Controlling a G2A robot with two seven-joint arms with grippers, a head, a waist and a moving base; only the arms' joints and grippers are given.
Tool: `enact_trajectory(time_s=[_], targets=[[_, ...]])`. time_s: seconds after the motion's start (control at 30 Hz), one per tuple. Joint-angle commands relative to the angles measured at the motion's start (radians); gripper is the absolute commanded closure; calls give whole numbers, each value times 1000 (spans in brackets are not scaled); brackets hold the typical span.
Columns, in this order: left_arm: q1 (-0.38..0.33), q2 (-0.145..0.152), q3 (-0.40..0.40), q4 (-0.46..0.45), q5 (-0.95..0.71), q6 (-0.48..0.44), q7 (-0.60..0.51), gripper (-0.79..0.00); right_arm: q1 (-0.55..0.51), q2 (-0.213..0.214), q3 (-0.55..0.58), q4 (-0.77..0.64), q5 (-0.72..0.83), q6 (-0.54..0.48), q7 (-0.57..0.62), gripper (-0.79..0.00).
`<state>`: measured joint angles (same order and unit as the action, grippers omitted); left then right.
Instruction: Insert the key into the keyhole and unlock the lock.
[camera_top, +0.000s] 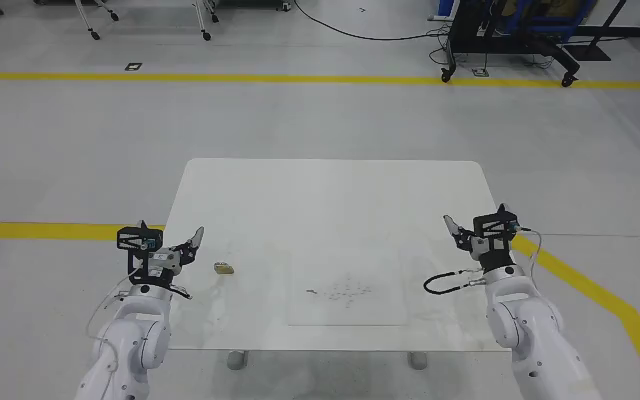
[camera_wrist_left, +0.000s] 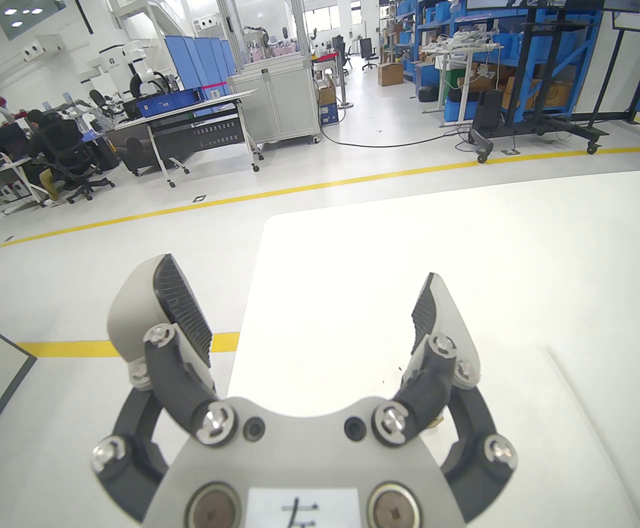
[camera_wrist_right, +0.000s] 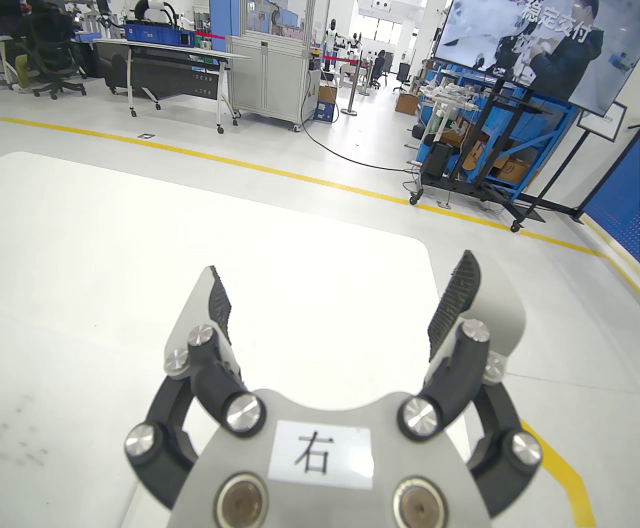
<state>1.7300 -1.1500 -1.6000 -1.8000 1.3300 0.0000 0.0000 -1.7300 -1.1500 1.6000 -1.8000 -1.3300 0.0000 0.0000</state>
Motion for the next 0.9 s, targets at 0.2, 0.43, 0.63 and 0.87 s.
enact_trajectory(time_s=[0.2,0.43,0.63,0.87], targets=[[0,0,0,0,0,0,0,-785,119,-9,-207,-2,-204,-108,71,-785],[0,0,0,0,0,0,0,-785,224,-25,-362,21,-189,-257,47,-785],[0,0,0,0,0,0,0,-785,224,-25,-362,21,-189,-257,47,-785],[0,0,0,0,0,0,0,-785,224,-25,-362,21,-189,-257,47,-785]])
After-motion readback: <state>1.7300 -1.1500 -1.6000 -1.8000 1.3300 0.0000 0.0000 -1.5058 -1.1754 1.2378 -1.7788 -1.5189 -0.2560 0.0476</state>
